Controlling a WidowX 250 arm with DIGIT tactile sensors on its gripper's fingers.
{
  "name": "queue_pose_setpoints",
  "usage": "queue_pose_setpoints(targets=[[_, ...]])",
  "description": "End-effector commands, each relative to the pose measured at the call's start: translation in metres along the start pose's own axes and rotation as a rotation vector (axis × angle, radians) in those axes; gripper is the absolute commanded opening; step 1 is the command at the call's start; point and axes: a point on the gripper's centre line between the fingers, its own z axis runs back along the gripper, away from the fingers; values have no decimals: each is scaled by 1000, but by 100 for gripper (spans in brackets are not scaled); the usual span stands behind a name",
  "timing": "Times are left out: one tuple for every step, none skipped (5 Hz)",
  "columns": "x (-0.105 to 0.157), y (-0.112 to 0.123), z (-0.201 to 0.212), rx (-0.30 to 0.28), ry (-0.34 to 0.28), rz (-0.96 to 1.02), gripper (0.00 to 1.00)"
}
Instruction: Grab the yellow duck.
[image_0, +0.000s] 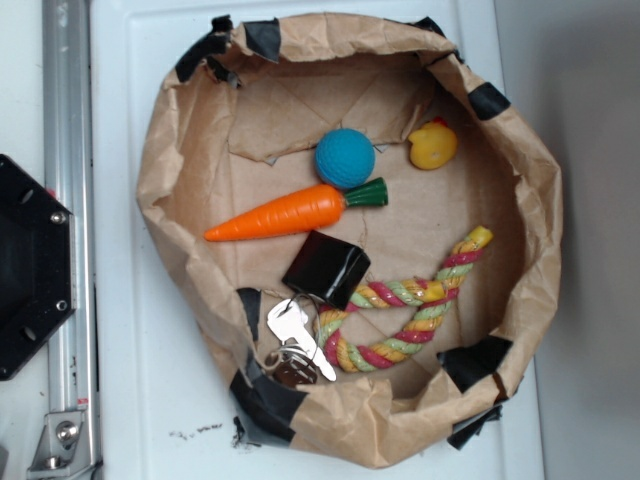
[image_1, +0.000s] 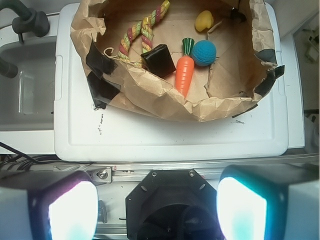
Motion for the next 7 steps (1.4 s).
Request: queue_pose_setpoints(targets=[[0,0,0,0,0,0,100],[49,13,-15,38,-150,21,100],[97,23,-55,57,-126,-39,100],[143,28,-104,113,-188,-99,100],[164,45,-153,147,-190,-66,100],[177,55,-176,107,-184,-55,100],[186,68,-196,148,-157,-36,100]])
